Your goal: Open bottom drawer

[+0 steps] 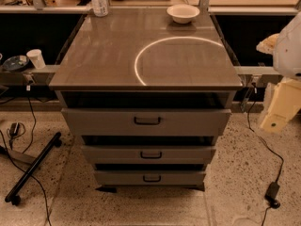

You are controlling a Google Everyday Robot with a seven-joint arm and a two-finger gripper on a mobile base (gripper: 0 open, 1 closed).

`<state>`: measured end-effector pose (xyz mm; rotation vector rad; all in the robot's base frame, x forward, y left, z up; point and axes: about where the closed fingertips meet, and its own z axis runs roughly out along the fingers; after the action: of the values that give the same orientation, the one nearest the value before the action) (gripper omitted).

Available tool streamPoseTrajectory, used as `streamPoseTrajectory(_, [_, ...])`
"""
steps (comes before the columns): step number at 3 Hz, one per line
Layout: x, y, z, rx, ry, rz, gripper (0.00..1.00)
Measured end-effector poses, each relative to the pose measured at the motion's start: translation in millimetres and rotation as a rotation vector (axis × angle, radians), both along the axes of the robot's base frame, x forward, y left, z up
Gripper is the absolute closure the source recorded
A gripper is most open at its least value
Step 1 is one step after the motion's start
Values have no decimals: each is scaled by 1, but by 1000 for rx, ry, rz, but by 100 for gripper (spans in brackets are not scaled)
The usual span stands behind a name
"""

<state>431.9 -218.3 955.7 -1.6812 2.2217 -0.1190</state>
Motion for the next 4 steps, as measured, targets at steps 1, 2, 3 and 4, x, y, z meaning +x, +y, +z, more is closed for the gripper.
streamPoseTrajectory(1, [-3,-2,-44,14,10,-26,0])
streamPoseTrajectory(2, [-4,-4,-75,27,26,-44,0])
streamPoseTrajectory(3, [-6,-1,-108,41,47,-53,0])
streamPoseTrajectory(4, [-14,0,-151,54,85,-63,0])
